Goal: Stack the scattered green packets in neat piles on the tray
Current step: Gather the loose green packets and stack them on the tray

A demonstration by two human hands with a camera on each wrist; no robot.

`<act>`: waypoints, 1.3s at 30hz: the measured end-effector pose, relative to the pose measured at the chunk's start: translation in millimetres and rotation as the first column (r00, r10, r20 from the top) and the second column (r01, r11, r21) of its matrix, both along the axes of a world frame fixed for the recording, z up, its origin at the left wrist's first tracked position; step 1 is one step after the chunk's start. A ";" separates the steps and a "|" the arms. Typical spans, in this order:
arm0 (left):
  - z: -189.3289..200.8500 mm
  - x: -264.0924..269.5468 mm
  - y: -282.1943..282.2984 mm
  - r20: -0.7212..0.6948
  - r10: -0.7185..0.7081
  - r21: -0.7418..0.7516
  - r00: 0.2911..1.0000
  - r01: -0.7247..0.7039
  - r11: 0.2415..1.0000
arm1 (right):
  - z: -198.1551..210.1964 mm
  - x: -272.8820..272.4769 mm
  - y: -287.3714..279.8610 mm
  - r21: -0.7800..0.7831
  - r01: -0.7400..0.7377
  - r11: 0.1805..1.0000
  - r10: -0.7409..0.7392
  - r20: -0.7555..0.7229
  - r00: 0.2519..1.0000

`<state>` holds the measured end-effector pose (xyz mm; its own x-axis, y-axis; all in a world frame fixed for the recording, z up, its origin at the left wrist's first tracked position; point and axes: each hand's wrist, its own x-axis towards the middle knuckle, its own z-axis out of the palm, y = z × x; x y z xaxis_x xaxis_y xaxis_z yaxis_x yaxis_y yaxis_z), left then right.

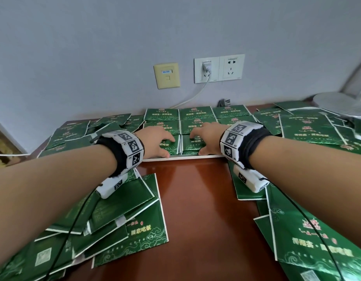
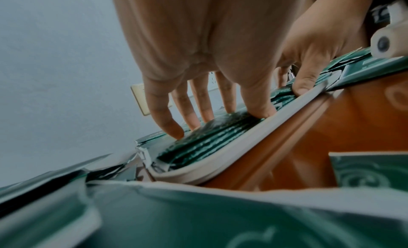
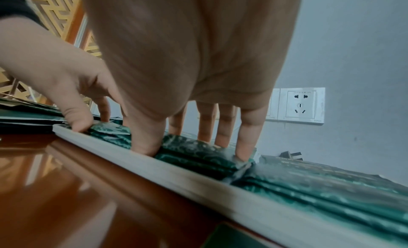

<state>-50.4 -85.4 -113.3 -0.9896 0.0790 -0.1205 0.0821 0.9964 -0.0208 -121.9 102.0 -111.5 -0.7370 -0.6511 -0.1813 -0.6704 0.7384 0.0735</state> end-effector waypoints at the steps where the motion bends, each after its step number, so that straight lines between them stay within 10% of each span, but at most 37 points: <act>1: 0.7 -0.2 0.3 0.004 -0.004 -0.005 1.000 0.004 1.000 | -0.2 -0.3 0.2 0.007 -0.003 1.000 0.003 0.001 1.000; 19: 30.9 88.3 -15.5 0.048 0.047 -0.083 0.998 -0.043 0.996 | 15.4 59.4 -15.2 0.058 0.000 0.998 0.008 -0.144 0.990; 39: 6.5 171.4 -20.7 0.150 0.192 -0.051 0.970 -0.186 0.981 | -7.0 143.2 -70.2 0.125 -0.087 0.988 0.065 0.171 0.983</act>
